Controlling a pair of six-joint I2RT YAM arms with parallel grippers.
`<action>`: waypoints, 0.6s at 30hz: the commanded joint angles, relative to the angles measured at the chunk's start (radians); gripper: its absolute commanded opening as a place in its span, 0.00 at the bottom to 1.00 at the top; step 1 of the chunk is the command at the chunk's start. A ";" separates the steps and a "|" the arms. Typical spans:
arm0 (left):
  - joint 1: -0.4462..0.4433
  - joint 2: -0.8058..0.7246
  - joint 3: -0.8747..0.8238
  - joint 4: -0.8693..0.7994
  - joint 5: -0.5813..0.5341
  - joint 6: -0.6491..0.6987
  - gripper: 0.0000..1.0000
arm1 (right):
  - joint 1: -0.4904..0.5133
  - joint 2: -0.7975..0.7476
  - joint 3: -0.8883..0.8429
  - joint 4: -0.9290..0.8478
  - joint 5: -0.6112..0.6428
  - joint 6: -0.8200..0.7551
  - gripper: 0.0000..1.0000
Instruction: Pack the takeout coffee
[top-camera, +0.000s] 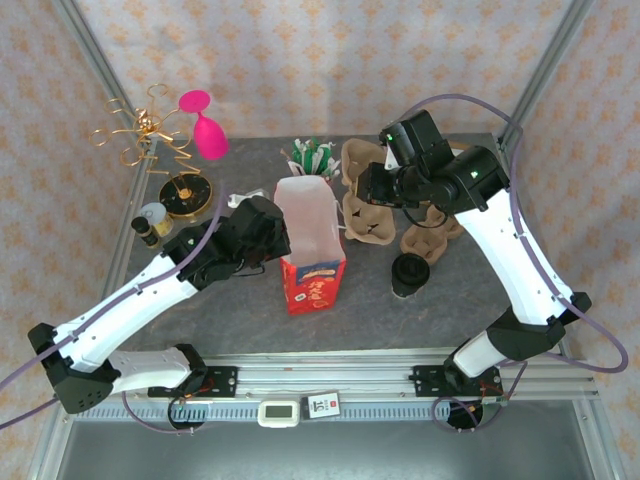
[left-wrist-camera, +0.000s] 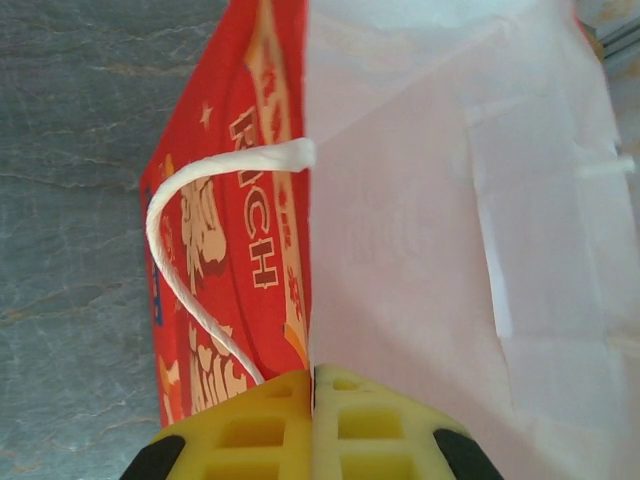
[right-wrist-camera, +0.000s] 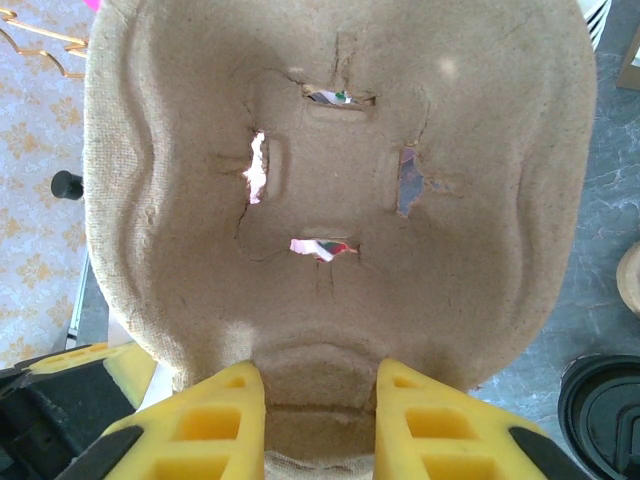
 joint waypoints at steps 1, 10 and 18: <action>0.015 0.013 0.024 -0.040 -0.027 0.031 0.00 | 0.009 -0.004 0.036 -0.013 -0.008 0.018 0.23; 0.057 -0.017 0.023 -0.020 -0.020 0.064 0.36 | 0.113 0.089 0.128 -0.014 0.017 0.061 0.22; 0.147 -0.044 -0.004 0.056 0.081 0.128 0.35 | 0.225 0.177 0.206 -0.005 0.056 0.148 0.21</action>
